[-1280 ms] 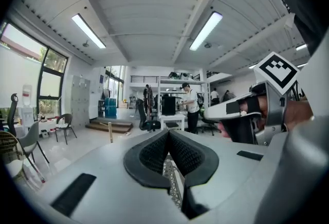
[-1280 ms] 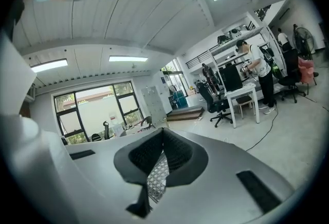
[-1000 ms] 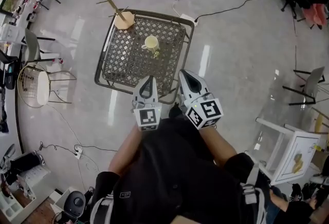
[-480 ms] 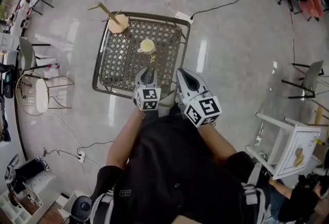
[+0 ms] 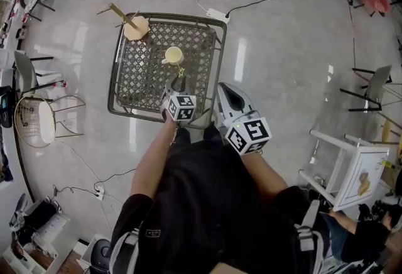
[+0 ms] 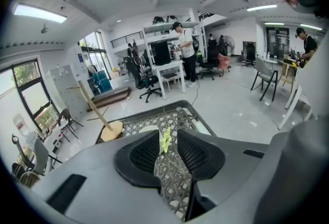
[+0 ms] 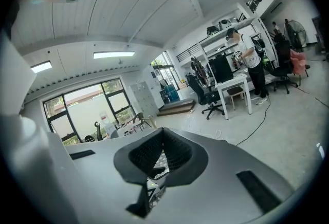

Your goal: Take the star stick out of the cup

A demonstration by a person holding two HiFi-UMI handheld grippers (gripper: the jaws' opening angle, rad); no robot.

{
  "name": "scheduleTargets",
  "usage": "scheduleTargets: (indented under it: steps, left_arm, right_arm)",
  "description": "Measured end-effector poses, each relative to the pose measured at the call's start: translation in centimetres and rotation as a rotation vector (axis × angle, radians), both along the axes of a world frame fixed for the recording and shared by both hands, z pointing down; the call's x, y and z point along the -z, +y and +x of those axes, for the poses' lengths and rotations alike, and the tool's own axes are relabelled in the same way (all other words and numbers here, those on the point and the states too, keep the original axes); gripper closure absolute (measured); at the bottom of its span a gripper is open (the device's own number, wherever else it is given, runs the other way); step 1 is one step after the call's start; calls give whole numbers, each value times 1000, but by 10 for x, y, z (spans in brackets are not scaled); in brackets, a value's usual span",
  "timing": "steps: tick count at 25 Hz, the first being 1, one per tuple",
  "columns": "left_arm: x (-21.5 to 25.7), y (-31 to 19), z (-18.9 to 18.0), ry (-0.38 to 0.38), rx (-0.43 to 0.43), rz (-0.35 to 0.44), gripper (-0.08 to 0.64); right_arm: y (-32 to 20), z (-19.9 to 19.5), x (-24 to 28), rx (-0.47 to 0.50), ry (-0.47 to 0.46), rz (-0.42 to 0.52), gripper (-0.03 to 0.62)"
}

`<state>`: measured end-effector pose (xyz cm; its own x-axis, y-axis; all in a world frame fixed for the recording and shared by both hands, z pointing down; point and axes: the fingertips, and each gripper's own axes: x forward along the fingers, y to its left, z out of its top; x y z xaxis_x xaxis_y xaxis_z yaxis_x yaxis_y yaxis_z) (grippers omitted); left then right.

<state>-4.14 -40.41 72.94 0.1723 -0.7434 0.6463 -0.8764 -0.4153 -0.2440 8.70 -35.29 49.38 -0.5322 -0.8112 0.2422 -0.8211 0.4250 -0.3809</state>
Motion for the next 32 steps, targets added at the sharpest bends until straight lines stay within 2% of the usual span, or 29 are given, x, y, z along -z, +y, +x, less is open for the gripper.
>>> scheduleTargets:
  steps: [7,13,20,26,32]
  left_arm:
    - [-27,-16,-1,-35,-10,-57,445]
    - [-27,-25,2,-67,-3,-38,517]
    - [-26,-23,-6,-72,9,-38,526]
    - [5,-17,-23,0,54,3,532]
    - [58,-4,-50,145,123,53,532]
  right_arm:
    - [-6,3,-3,-21,-3,-8,583]
    - [-10,7,-2,-32,-1,-16,582]
    - [-12,2,-4,-32,-2,-11,583]
    - [-9,-6,-2,-26,-9,-9,583]
    - [-9,-23,1,-2,-14,4,583]
